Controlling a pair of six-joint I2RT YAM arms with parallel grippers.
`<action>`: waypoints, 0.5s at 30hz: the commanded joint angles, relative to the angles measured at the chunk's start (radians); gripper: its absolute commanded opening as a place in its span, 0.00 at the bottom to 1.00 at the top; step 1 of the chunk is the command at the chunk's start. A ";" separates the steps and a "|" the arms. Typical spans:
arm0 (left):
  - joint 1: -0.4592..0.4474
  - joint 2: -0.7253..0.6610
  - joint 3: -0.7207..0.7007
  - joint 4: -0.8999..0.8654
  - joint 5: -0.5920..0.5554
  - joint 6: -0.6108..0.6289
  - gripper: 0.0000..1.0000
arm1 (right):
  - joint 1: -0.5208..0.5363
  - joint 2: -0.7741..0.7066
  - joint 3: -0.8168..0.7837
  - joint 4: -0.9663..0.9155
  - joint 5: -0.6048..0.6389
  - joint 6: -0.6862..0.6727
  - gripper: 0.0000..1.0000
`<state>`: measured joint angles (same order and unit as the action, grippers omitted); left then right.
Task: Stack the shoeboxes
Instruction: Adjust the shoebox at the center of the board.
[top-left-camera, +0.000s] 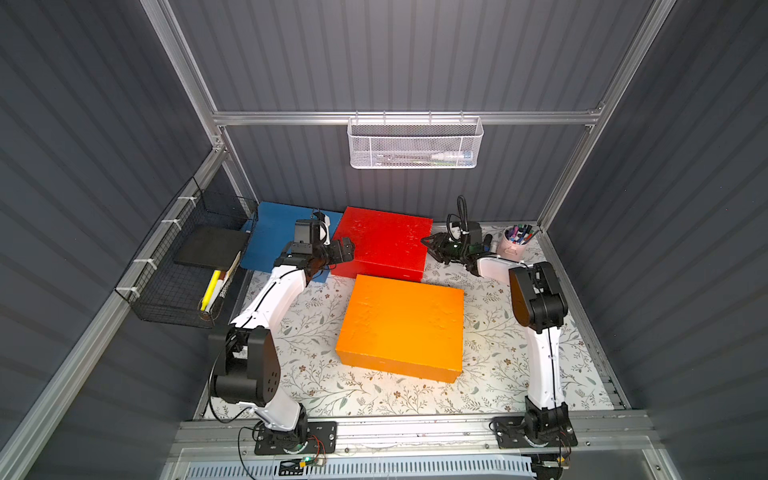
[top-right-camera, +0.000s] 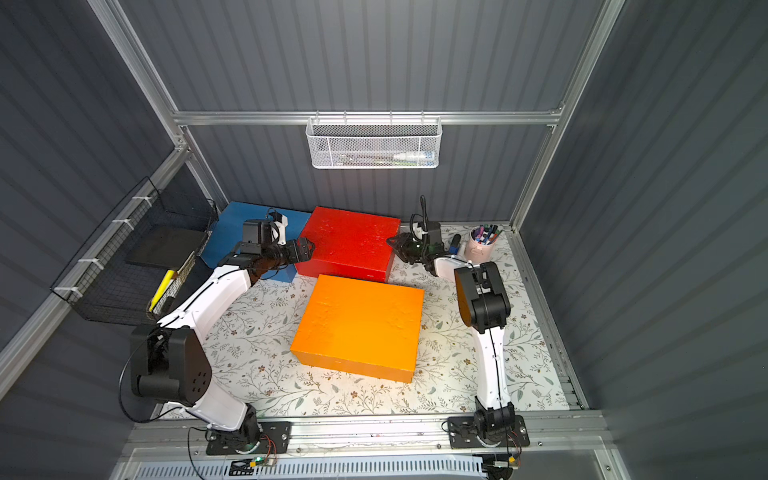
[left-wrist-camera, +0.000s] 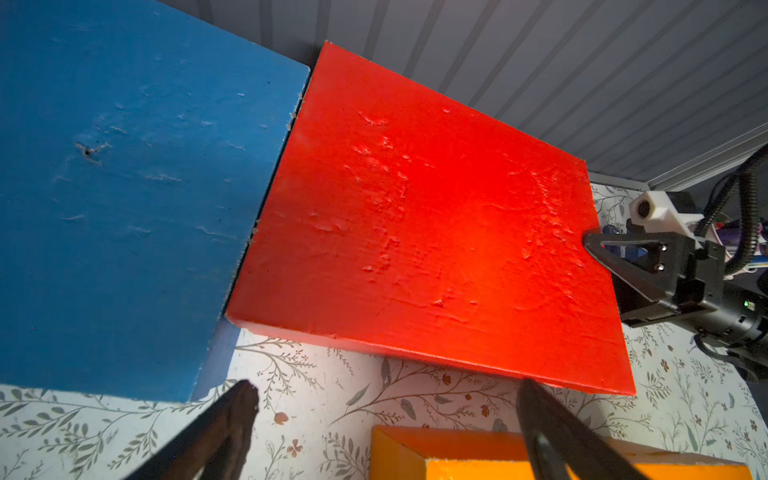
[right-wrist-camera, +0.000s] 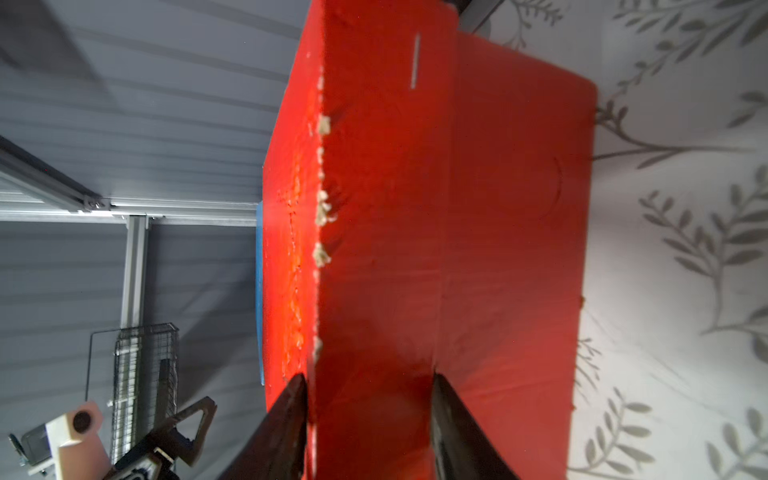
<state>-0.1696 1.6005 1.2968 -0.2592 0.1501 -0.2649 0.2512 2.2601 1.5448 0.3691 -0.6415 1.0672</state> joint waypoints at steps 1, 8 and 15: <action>-0.005 -0.033 -0.016 -0.011 -0.014 0.015 0.99 | 0.012 -0.028 -0.005 -0.004 -0.016 -0.021 0.37; -0.006 -0.027 -0.009 -0.024 -0.015 0.008 0.99 | -0.048 -0.120 -0.136 0.001 -0.040 -0.079 0.33; -0.005 0.025 0.035 -0.031 -0.018 -0.007 0.99 | -0.173 -0.207 -0.266 0.000 -0.132 -0.141 0.35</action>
<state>-0.1696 1.6024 1.2900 -0.2703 0.1383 -0.2661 0.1219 2.0838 1.2942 0.3725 -0.7357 0.9897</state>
